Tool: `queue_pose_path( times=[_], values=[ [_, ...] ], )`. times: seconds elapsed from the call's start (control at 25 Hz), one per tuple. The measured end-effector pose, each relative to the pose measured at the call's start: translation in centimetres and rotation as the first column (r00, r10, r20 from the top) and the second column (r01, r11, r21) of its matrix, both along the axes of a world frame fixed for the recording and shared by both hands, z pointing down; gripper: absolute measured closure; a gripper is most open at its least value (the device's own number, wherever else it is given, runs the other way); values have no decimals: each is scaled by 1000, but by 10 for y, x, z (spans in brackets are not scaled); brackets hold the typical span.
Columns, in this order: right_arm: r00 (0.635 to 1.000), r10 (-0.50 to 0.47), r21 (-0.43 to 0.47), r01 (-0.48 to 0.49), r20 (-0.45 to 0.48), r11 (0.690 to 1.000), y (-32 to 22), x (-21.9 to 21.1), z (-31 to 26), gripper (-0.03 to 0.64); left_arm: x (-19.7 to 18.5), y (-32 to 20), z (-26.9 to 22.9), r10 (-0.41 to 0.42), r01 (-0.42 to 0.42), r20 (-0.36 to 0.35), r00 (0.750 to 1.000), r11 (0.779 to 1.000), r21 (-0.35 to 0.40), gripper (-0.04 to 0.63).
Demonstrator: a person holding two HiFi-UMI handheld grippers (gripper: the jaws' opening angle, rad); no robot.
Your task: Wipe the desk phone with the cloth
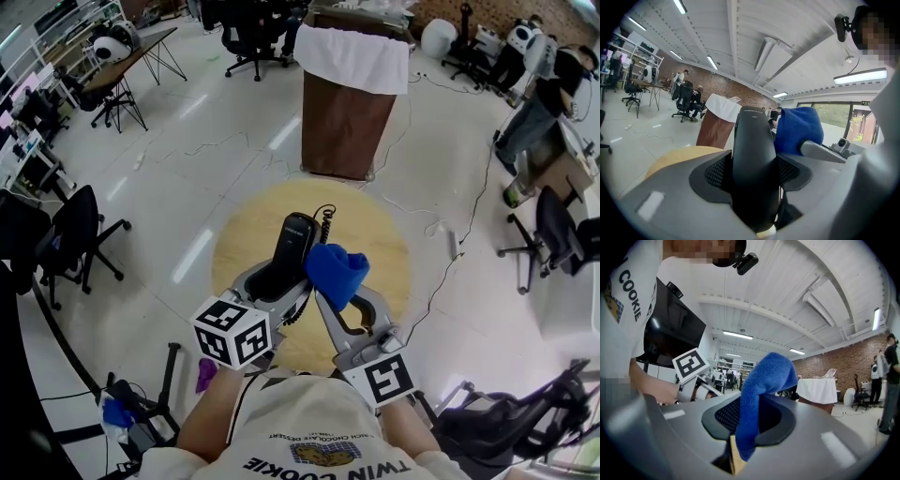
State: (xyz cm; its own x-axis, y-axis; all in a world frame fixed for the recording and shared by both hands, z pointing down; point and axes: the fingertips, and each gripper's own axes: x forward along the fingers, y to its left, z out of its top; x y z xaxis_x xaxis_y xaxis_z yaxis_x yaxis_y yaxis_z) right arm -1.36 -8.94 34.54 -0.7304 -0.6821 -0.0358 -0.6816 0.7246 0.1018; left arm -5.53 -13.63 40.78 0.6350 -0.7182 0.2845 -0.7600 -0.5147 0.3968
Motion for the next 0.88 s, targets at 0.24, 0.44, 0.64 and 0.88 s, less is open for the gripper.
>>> queue_pose_path(
  times=[0.24, 0.44, 0.64, 0.88],
  values=[
    [1000, -18, -28, 19, 14, 999, 21, -9, 15, 552, -5, -14, -8, -22, 23, -9, 1000, 1000, 10, 331],
    [998, -56, -41, 58, 31, 997, 36, -18, 22, 552, -7, -22, -18, -30, 30, -4, 1000, 999, 33, 331],
    [994, -108, -58, 109, 33, 992, 51, -27, 32, 552, -6, -26, -23, -35, 35, -7, 999, 999, 39, 331],
    [981, -192, -118, 187, -36, 975, 70, -42, 56, 552, -9, -28, -27, -36, 37, -14, 999, 998, 43, 331]
  ],
)
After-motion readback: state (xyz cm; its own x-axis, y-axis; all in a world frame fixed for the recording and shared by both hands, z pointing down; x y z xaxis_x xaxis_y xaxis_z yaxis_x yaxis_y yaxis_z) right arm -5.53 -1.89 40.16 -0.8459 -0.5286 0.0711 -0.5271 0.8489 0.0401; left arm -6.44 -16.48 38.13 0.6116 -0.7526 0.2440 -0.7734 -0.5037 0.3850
